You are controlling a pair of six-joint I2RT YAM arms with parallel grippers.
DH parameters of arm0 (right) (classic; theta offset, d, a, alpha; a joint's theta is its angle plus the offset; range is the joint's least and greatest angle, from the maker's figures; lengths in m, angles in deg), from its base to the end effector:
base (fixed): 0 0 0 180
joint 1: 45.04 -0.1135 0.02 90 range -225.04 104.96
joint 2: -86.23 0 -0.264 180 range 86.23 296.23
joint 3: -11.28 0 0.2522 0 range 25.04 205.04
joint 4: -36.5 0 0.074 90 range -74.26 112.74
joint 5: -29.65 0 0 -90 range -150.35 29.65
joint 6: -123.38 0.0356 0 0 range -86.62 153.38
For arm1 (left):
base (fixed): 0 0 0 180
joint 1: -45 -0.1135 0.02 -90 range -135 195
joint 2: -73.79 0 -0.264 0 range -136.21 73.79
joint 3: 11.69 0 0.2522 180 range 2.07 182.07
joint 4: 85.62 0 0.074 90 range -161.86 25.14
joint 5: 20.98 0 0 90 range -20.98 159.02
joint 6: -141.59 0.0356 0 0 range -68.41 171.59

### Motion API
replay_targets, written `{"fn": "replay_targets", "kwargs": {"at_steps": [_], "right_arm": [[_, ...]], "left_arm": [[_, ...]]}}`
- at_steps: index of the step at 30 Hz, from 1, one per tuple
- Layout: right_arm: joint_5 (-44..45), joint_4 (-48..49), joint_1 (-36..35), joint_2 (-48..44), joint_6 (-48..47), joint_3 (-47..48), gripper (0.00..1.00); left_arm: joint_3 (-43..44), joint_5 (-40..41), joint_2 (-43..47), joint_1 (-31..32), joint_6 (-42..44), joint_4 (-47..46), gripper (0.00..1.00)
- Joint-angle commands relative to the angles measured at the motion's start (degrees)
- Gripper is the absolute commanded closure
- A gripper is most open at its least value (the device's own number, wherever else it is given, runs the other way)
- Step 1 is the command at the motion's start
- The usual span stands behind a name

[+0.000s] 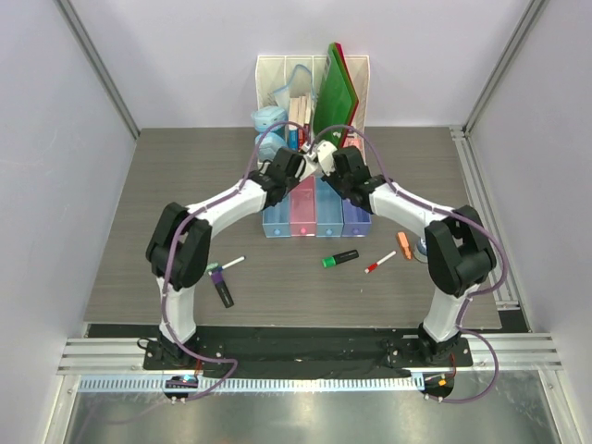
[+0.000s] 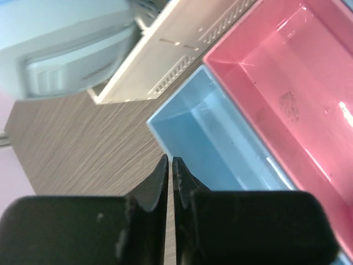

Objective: Sort the stationery into containers
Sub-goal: Move the storage box to the center of the board, then pick up the pen from the center of the board.

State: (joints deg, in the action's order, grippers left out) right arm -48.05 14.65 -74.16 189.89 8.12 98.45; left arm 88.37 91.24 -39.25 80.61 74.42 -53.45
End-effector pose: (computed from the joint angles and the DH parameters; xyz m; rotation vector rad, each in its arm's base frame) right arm 0.3614 0.1927 0.2310 -0.9141 2.0336 -0.2035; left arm 0.3692 -0.2479 0.2240 0.9615 2.1014 0.3437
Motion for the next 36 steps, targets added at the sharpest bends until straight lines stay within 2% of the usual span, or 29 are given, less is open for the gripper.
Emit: {"fn": "replay_targets", "kwargs": {"at_steps": [1,3,4,5,6,7,9,11,16,24,30,36], "right_arm": [[-1.48,-4.37,-0.58,-5.48,0.29,1.91,0.85],[-3.15,-9.18,-0.76,-7.32,-0.06,2.44,0.75],[-3.76,-10.61,-0.76,-8.02,-0.23,2.44,0.58],[-4.29,-11.75,-0.76,-8.9,-0.41,1.66,0.5],[-4.64,-13.42,-0.85,-11.17,-0.41,0.96,0.43],[-4.91,-13.96,-0.85,-12.41,-0.5,0.17,0.32],[-5.61,-15.88,-0.93,-15.23,-0.76,-2.73,0.26],[-5.79,-16.95,-0.93,-19.97,-1.2,-6.41,0.21],[-4.3,-20.46,-0.94,-29.98,-4.01,-14.24,0.17],[0.54,-19.94,0.56,-36.59,-4.01,-24.18,0.16],[-0.86,-18.71,3.98,-37.3,-3.57,-26.56,0.16],[-3.06,-17.57,6.97,-38.0,-3.22,-27.35,0.16]], "left_arm": [[-2.53,-1.56,8.87,0.51,-0.86,1.79,0.86],[-5.08,-2.17,12.91,0.42,-0.07,2.59,0.71],[-8.31,-2.44,14.4,0.42,0.54,2.77,0.54],[-9.74,-2.62,17.2,0.42,1.07,3.55,0.46],[-11.23,-2.79,18.45,0.42,1.25,3.82,0.3],[-14.11,-3.05,19.68,0.42,1.69,4.34,0.23],[-16.85,-3.32,23.2,-0.1,2.66,6.1,0.1],[-20.46,-5.16,25.57,-1.07,2.92,8.47,0.03],[-29.67,-11.74,31.73,-7.57,4.85,10.59,0.0],[-41.29,-18.96,34.72,-16.97,10.56,6.99,0.0],[-42.18,-21.87,35.16,-19.62,11.62,8.39,0.0],[-42.79,-27.13,38.06,-23.74,17.15,12.08,0.0]]}}
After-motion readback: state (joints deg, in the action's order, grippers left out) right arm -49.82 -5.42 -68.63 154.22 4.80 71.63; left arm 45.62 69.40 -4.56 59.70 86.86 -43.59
